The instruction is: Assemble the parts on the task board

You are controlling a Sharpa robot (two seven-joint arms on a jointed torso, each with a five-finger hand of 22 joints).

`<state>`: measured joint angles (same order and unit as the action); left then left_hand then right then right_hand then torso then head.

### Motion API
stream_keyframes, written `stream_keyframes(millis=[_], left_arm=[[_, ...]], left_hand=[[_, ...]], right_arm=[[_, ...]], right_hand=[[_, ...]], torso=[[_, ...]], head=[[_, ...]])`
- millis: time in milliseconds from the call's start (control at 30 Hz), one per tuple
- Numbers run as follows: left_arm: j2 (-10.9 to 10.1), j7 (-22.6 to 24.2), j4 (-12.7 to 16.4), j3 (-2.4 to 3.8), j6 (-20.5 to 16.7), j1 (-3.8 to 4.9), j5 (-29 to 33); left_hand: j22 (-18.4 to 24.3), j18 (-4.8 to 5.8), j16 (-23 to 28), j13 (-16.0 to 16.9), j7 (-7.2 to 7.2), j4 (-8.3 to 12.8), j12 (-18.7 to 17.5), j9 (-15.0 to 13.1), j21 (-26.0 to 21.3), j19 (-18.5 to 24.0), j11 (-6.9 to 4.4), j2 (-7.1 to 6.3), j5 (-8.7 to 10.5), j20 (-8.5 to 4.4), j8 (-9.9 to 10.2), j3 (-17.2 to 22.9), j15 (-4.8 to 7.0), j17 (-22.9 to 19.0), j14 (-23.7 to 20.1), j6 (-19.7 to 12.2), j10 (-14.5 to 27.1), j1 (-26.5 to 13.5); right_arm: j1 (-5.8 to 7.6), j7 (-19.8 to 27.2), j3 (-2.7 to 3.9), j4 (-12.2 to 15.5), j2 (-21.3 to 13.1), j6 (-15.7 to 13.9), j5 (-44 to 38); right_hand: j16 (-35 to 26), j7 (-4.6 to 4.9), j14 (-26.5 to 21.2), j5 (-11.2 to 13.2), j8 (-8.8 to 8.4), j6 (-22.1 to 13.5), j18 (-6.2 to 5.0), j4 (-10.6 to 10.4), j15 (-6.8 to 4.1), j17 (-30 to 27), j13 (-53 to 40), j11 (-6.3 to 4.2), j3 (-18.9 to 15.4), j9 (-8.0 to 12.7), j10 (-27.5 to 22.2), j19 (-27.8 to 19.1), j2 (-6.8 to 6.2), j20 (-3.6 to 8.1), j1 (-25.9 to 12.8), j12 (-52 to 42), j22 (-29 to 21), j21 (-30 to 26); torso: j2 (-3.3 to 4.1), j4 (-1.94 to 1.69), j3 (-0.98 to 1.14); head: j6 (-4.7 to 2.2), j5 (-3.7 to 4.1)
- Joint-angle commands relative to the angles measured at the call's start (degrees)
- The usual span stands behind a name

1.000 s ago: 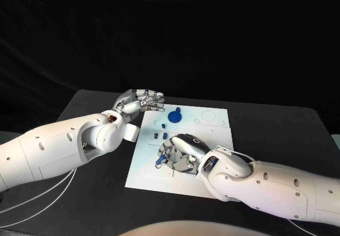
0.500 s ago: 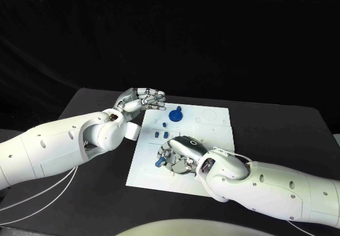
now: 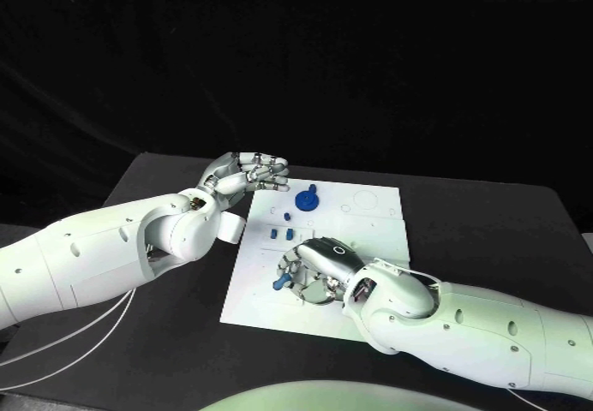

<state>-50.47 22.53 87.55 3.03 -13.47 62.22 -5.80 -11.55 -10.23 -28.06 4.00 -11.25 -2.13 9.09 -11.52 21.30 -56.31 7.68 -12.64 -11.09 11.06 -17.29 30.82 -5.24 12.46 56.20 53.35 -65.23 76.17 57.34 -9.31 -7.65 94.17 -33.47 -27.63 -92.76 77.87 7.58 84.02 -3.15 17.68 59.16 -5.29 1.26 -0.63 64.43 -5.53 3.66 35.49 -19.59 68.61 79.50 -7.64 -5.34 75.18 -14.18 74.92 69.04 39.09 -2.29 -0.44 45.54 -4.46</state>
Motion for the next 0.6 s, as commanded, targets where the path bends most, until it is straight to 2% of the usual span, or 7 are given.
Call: stream_keyframes(millis=[33, 300, 600], left_arm=[[0.0, 0.3, 0.1, 0.04, 0.9, 0.01, 0.0], [0.0, 0.3, 0.1, 0.04, 0.9, 0.01, 0.0], [0.0, 0.2, 0.1, 0.04, 0.9, 0.01, 0.0]], left_hand=[[0.1, -0.09, 0.3, 0.1, -0.42, 0.2, -0.3, 0.1, -0.2, -0.5, 0.43, 0.46, -0.13, 0.03, 0.2, 0.1, -0.33, 0.1, 0.2, 0.1, 0.0, 0.2], [0.1, -0.09, 0.3, 0.1, -0.42, 0.2, -0.3, 0.1, -0.2, -0.5, 0.43, 0.46, -0.13, 0.03, 0.2, 0.1, -0.33, 0.1, 0.2, 0.1, 0.0, 0.2], [0.1, -0.09, 0.3, 0.1, -0.42, 0.2, -0.3, 0.1, -0.2, -0.5, 0.43, 0.46, -0.13, 0.03, 0.2, 0.1, -0.33, 0.1, 0.2, 0.1, 0.0, 0.2]], right_arm=[[-0.08, -0.9, -0.06, 0.4, -0.4, 1.9, -1.3], [-0.07, -1.4, -0.06, 1.1, -0.4, 3.1, -2.1], [-0.04, -3.7, -0.06, 0.8, 1.0, 5.0, -4.1]], right_hand=[[0.2, -0.05, 1.1, -0.2, 0.12, 0.5, 0.53, 0.0, -0.13, 0.0, 0.0, 0.00, 0.4, -0.1, -0.5, 0.1, 0.25, 0.12, -0.1, 0.3, 4.0, 0.0], [0.2, -0.05, 1.1, -0.2, 0.13, 0.5, 0.53, 0.0, -0.13, -0.1, 0.0, 0.00, 0.4, -0.1, -0.5, 0.1, 0.24, 0.12, -0.1, 0.3, 4.0, 0.0], [0.1, 0.07, 1.0, -0.1, 0.00, 0.0, 0.45, -0.2, -0.03, -0.4, -0.1, 0.15, 0.0, -0.2, -0.8, -0.1, -0.10, 0.05, -0.7, 0.5, 3.9, -0.5]], torso=[[-0.04, 0.02, -0.06], [-0.03, -0.02, -0.05], [-0.01, -0.04, -0.13]], head=[[0.10, -0.07], [0.11, -0.06], [0.14, 0.12]])
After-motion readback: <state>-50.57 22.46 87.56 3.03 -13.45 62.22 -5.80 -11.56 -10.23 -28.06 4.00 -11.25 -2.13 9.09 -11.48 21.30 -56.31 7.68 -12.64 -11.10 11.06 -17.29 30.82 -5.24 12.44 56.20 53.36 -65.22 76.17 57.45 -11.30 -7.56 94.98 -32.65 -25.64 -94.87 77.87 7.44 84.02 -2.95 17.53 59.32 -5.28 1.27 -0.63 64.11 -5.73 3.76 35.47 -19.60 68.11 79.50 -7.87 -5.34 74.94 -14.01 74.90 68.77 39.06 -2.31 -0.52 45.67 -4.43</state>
